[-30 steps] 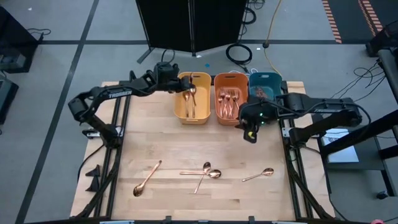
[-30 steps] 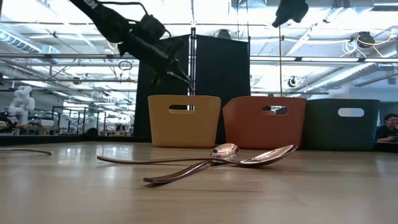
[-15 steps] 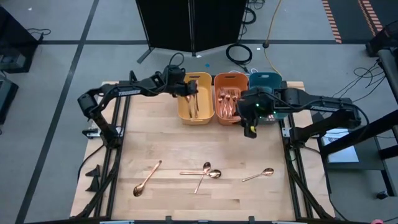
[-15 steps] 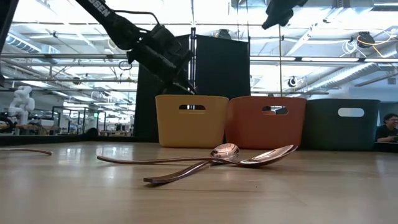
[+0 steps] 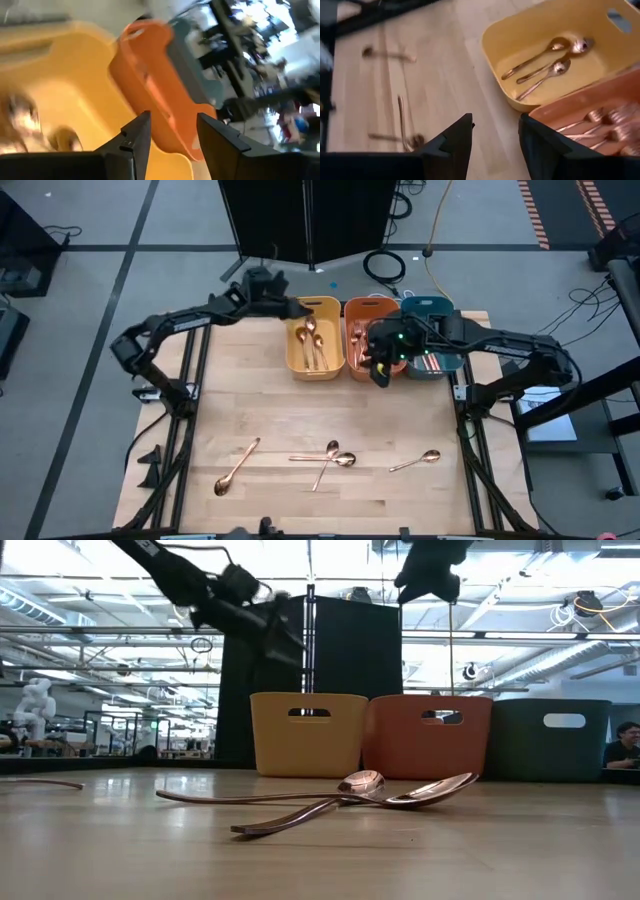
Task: Sort silverware
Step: Put the copper spoon into the yellow bin
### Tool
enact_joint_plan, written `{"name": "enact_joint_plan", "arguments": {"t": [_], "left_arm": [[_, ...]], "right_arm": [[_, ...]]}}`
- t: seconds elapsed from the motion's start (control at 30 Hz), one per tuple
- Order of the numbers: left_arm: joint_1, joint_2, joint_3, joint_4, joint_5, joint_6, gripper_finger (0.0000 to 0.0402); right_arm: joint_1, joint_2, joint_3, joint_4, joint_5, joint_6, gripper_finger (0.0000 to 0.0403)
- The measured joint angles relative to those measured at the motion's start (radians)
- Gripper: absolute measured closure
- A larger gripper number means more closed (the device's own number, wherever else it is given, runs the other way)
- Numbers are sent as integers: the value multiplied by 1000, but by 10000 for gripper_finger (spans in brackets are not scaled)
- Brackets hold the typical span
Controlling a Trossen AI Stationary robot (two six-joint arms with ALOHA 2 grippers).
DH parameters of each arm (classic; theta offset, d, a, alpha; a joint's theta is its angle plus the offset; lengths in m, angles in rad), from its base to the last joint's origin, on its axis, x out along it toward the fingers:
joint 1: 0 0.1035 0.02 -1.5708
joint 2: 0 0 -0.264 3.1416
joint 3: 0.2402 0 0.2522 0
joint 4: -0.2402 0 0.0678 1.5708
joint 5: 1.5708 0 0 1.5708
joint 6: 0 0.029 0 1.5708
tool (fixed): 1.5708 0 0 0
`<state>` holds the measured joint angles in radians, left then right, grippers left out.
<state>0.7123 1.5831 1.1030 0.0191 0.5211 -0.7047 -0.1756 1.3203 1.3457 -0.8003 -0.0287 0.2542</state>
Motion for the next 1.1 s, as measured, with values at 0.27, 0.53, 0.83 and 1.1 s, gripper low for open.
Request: {"name": "enact_joint_plan", "arguments": {"t": [0.27,0.53,0.83,1.1], "left_arm": [[-45,-208,-27,-342,98,413,247],[-334,-366,-189,-559,-49,399,247],[-807,-447,-348,-554,-325,-157,247],[-1229,-392,-292,-636,-533,-735,247]], "right_arm": [[2,47,0,23,1,396,255],[60,107,0,43,-2,446,255],[65,165,0,34,-29,210,255],[139,168,0,-60,-29,56,255]]}}
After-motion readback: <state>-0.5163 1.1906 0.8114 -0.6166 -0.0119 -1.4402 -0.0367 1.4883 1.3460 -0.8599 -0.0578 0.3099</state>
